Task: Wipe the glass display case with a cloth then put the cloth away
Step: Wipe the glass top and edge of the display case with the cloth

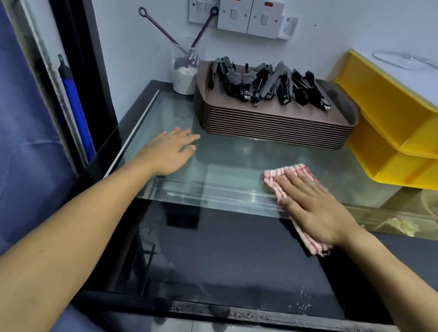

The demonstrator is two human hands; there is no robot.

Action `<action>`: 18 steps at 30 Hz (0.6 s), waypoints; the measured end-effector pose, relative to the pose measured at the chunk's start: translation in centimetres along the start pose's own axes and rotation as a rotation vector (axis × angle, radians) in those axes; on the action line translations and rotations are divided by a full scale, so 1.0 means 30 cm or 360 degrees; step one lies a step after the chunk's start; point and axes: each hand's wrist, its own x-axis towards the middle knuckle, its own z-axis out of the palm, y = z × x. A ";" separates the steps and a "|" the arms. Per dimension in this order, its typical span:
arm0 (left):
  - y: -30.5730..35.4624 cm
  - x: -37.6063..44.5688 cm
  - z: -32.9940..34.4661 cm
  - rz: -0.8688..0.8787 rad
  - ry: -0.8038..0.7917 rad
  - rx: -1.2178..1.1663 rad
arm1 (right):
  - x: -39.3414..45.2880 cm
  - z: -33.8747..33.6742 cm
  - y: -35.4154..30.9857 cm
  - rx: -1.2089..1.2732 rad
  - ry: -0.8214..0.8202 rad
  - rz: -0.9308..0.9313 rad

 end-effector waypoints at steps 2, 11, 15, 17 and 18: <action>0.005 -0.002 0.006 -0.0006 0.0017 -0.0017 | 0.125 0.007 -0.016 0.0011 0.0064 0.0220; -0.001 -0.015 -0.008 0.0004 0.0025 -0.0094 | -0.230 0.081 -0.476 0.0024 -0.0043 -0.0742; -0.001 -0.013 -0.008 -0.0019 0.0020 -0.0094 | -0.341 0.049 -0.183 -0.0002 -0.0008 -0.0249; 0.000 -0.007 -0.006 -0.0020 0.0023 -0.0084 | -0.328 0.044 -0.123 -0.0016 -0.0012 0.0079; 0.001 -0.004 -0.002 -0.0019 0.0026 -0.0081 | -0.310 0.053 -0.139 -0.0015 0.0031 0.0201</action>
